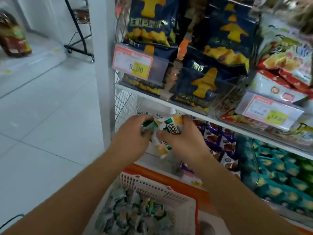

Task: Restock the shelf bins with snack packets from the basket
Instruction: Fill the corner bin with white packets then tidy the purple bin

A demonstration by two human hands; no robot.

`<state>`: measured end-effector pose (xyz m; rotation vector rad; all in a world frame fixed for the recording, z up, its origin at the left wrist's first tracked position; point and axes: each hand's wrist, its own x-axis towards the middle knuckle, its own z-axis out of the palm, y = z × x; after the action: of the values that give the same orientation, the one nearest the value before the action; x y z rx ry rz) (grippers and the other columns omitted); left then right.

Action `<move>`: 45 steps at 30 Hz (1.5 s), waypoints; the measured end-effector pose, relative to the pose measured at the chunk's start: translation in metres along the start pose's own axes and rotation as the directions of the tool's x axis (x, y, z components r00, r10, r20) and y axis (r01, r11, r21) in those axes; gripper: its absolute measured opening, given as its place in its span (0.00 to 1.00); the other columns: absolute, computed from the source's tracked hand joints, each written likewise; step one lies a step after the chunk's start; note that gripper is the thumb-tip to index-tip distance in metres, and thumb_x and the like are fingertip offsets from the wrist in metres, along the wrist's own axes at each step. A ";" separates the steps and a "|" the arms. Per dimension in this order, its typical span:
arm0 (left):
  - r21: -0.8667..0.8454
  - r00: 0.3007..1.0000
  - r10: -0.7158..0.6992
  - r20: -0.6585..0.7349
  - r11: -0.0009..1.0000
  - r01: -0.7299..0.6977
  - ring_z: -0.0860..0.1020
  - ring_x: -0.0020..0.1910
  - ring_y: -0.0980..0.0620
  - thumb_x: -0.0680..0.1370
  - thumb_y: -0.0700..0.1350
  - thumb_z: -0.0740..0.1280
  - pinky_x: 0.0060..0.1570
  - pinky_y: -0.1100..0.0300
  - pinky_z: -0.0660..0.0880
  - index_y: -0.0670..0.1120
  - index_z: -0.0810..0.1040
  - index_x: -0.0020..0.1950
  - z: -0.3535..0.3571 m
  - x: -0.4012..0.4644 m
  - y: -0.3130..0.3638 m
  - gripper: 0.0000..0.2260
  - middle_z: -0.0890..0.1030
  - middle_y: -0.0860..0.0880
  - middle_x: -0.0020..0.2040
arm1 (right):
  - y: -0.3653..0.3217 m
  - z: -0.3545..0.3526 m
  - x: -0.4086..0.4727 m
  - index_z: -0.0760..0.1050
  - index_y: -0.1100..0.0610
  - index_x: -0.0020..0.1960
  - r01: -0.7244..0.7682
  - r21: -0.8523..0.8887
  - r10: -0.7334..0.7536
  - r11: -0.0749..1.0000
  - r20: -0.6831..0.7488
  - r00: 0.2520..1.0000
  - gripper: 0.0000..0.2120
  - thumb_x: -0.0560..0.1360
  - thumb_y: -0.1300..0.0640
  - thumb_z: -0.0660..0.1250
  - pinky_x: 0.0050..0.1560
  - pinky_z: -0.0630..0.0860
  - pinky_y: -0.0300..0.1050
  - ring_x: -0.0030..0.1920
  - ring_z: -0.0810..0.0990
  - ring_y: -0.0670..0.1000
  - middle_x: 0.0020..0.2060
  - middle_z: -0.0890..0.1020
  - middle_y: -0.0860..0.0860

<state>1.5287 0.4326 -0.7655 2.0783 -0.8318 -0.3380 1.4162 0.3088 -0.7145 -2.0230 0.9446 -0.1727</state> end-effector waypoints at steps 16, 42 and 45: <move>0.393 0.919 -0.133 0.370 0.919 -0.026 0.72 0.70 0.47 0.76 0.50 0.68 0.68 0.51 0.72 0.56 0.71 0.74 0.051 0.083 -0.063 0.25 0.72 0.52 0.72 | 0.047 0.073 0.126 0.71 0.52 0.70 -0.032 -0.410 0.169 0.912 0.302 0.938 0.22 0.80 0.44 0.67 0.31 0.67 0.38 0.41 0.76 0.48 0.56 0.81 0.53; 0.231 0.965 -0.196 0.176 0.961 0.153 0.73 0.55 0.50 0.75 0.42 0.62 0.53 0.54 0.72 0.46 0.75 0.65 0.090 0.160 -0.090 0.18 0.71 0.48 0.65 | 0.038 0.075 0.201 0.75 0.55 0.58 -0.096 -0.432 0.095 0.897 -0.023 0.995 0.06 0.85 0.57 0.61 0.45 0.68 0.45 0.49 0.75 0.54 0.58 0.81 0.56; 0.203 0.958 -0.218 0.185 0.963 0.179 0.74 0.62 0.48 0.76 0.43 0.63 0.61 0.48 0.74 0.49 0.70 0.72 0.092 0.158 -0.095 0.22 0.64 0.51 0.72 | 0.043 0.081 0.202 0.73 0.53 0.60 -0.041 -0.480 0.038 0.877 -0.016 0.999 0.06 0.84 0.57 0.60 0.47 0.74 0.50 0.51 0.78 0.57 0.58 0.81 0.55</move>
<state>1.6409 0.3099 -0.8872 2.3366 -0.8000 -0.6155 1.5700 0.2103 -0.8406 -2.4528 1.1134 0.0921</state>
